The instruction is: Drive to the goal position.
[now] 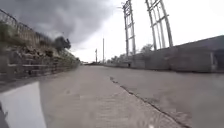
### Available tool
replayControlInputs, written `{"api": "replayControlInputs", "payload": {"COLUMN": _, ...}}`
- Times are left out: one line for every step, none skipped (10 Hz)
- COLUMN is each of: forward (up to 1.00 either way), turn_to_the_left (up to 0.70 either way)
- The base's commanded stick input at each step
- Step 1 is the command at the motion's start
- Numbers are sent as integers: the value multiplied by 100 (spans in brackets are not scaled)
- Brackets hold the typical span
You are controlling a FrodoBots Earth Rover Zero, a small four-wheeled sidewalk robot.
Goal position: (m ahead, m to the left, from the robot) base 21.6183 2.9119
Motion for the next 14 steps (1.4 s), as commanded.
{"api": "replayControlInputs", "payload": {"forward": 85, "turn_to_the_left": 0}}
{"api": "replayControlInputs", "payload": {"forward": 85, "turn_to_the_left": 1}}
{"api": "replayControlInputs", "payload": {"forward": 85, "turn_to_the_left": 15}}
{"api": "replayControlInputs", "payload": {"forward": 85, "turn_to_the_left": 27}}
{"api": "replayControlInputs", "payload": {"forward": 85, "turn_to_the_left": 27}}
{"api": "replayControlInputs", "payload": {"forward": 85, "turn_to_the_left": 27}}
{"api": "replayControlInputs", "payload": {"forward": 85, "turn_to_the_left": 27}}
{"api": "replayControlInputs", "payload": {"forward": 85, "turn_to_the_left": 20}}
{"api": "replayControlInputs", "payload": {"forward": 85, "turn_to_the_left": 4}}
{"api": "replayControlInputs", "payload": {"forward": 85, "turn_to_the_left": 0}}
{"api": "replayControlInputs", "payload": {"forward": 85, "turn_to_the_left": 1}}
{"api": "replayControlInputs", "payload": {"forward": 85, "turn_to_the_left": 15}}
{"api": "replayControlInputs", "payload": {"forward": 85, "turn_to_the_left": 27}}
{"api": "replayControlInputs", "payload": {"forward": 85, "turn_to_the_left": 27}}
